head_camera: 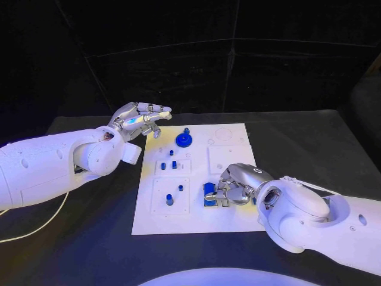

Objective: Assemble the parts on the task board

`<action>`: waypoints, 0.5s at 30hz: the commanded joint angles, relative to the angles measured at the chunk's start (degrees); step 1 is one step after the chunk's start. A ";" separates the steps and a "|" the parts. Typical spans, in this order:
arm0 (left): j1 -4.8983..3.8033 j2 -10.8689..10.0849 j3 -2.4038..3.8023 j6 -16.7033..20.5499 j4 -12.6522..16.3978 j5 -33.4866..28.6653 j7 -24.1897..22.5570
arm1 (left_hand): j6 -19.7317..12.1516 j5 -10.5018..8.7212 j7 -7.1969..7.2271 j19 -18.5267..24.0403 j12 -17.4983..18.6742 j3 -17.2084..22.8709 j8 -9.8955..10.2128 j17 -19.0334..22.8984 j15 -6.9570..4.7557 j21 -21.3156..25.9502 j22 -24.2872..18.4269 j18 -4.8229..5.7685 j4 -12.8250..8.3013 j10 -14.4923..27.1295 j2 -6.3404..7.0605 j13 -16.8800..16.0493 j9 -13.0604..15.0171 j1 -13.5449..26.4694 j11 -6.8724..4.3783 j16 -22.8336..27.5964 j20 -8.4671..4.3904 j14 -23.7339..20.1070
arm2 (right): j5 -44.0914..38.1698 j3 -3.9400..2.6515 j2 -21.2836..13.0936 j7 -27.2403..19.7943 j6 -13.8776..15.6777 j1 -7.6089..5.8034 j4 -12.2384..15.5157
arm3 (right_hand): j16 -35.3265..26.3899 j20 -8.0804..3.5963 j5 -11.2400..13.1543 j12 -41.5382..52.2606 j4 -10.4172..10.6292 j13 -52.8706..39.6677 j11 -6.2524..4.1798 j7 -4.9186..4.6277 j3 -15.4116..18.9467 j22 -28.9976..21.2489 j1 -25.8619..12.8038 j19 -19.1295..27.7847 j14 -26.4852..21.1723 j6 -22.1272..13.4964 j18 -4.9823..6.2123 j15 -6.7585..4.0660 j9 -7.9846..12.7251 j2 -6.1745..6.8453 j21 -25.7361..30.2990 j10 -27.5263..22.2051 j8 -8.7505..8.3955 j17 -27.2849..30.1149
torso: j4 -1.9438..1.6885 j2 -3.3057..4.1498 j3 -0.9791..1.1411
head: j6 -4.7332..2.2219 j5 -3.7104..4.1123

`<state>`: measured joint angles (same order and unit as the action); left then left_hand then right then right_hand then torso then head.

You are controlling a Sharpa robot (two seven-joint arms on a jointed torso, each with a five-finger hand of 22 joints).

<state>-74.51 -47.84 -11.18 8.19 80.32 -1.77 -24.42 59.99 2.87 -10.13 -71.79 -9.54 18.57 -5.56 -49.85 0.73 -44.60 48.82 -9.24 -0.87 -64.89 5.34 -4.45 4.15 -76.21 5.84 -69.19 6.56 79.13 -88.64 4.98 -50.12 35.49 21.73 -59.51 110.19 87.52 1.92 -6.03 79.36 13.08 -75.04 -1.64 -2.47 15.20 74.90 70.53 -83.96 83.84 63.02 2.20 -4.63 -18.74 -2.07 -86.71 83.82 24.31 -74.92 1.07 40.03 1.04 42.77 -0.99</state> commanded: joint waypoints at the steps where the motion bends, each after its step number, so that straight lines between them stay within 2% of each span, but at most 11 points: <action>1: -0.07 0.00 0.03 -0.59 0.07 -0.12 -0.27 | -0.33 0.07 0.13 -0.01 -0.25 -0.36 -0.25 0.07 0.13 0.30 -0.06 -0.36 -0.05 0.36 -0.39 -0.01 -0.08 -0.07 0.02 -0.12 0.04 -0.41 | -0.32 -0.01 -0.20 -1.81 -1.21 -0.07 0.27 | -0.14 -0.24 -0.28 -0.11 -0.27 -6.15 -0.11 0.20 0.02 11.22 0.57 -2.57 5.04 -0.35 -1.01 -0.39 -0.06 0.00 -0.27 1.67 0.29 -9.58 | -0.06 0.00 -0.04 | -0.03 0.10; 5: -0.07 -0.02 0.03 -0.54 0.05 -0.12 -0.22 | -0.33 0.07 0.13 -0.01 -0.25 -0.36 -0.25 0.07 0.13 0.30 -0.06 -0.36 -0.05 0.36 -0.39 -0.01 -0.08 -0.07 0.02 -0.12 0.04 -0.41 | -0.31 -0.01 -0.32 -1.75 -1.38 -0.07 0.11 | -0.09 -0.25 -0.51 0.01 -0.36 -6.27 -0.13 0.21 -0.04 11.32 0.88 -2.66 5.06 -0.30 -1.04 -0.39 -0.12 -0.18 -0.34 1.74 0.33 -9.68 | 0.01 0.02 -0.03 | -0.02 0.01; 11: -0.07 -0.02 0.03 -0.52 0.06 -0.12 -0.20 | -0.33 0.07 0.13 -0.01 -0.25 -0.36 -0.25 0.07 0.13 0.30 -0.06 -0.36 -0.05 0.36 -0.39 -0.01 -0.08 -0.07 0.02 -0.12 0.04 -0.41 | -0.30 -0.01 -0.16 -1.40 -1.87 -0.07 -0.56 | -0.08 -0.26 -0.92 0.01 -0.68 -6.33 -0.14 0.23 -0.19 11.36 1.64 -2.69 5.07 -0.29 -1.05 -0.41 -0.21 -0.56 -0.37 1.77 0.35 -9.72 | -0.09 0.03 -0.06 | 0.04 0.05; 15: -0.07 -0.03 0.03 -0.51 0.09 -0.12 -0.19 | -0.33 0.07 0.13 -0.01 -0.25 -0.36 -0.25 0.07 0.13 0.30 -0.06 -0.36 -0.05 0.36 -0.39 -0.01 -0.08 -0.07 0.02 -0.12 0.04 -0.41 | -0.31 -0.01 0.01 -1.15 -2.31 -0.08 -1.09 | -0.10 -0.28 -1.92 -0.01 -1.02 -6.37 -0.15 0.23 -0.31 11.35 2.41 -2.68 5.06 -0.32 -1.04 -0.42 -0.30 -0.96 -0.35 1.78 0.35 -9.69 | -0.08 0.02 -0.06 | 0.10 0.02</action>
<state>-74.51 -47.84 -11.19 8.19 80.29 -1.76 -24.39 59.99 2.87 -10.13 -71.78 -9.54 18.57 -5.56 -49.86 0.73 -44.60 48.83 -9.23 -0.87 -64.89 5.34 -4.45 4.14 -76.21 5.84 -69.19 6.56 79.13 -88.67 4.97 -50.16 34.46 20.63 -59.56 109.13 87.52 1.92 -7.69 79.58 12.43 -74.99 -1.63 -2.47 14.86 74.95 72.54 -83.96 83.84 63.03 2.20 -4.62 -18.96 -2.87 -86.71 83.82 24.41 -74.91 1.01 40.04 0.98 42.84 -0.92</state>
